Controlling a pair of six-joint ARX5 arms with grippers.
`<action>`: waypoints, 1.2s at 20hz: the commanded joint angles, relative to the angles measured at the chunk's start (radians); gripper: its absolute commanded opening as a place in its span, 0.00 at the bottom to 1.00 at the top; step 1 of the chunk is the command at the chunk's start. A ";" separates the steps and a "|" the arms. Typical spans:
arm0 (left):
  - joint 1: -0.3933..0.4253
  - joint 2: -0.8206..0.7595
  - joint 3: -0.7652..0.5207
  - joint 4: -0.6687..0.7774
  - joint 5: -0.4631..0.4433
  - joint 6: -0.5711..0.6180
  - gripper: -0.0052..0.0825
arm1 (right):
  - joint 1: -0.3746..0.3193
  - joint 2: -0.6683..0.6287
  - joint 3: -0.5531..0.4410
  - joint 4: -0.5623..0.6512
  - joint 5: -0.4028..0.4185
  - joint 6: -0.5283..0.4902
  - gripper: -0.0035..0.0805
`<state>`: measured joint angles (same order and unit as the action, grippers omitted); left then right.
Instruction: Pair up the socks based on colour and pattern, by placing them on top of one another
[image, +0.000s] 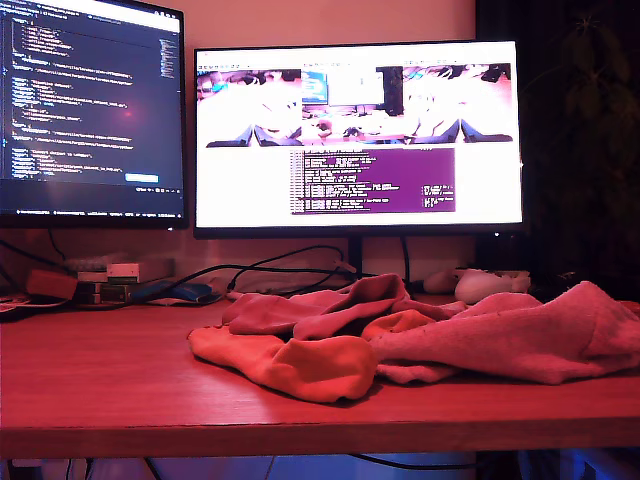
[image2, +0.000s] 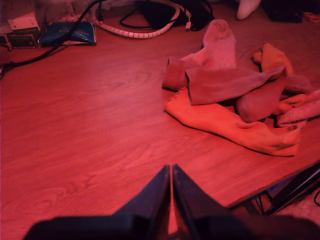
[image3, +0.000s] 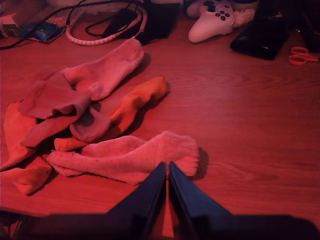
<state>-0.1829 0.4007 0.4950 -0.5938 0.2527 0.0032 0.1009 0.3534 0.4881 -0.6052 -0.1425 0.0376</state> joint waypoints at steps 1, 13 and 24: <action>-0.001 -0.002 -0.015 0.011 0.054 -0.003 0.03 | 0.005 0.003 -0.002 0.045 -0.068 -0.008 0.03; -0.001 -0.002 -0.015 0.012 0.056 -0.004 0.03 | 0.005 0.003 -0.002 0.025 -0.098 -0.007 0.03; -0.083 0.127 -0.014 0.173 0.136 -0.003 0.03 | 0.029 0.095 0.009 0.024 -0.189 -0.008 0.03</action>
<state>-0.2543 0.5152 0.4950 -0.4465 0.3843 0.0025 0.1215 0.4347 0.4881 -0.5873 -0.3214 0.0288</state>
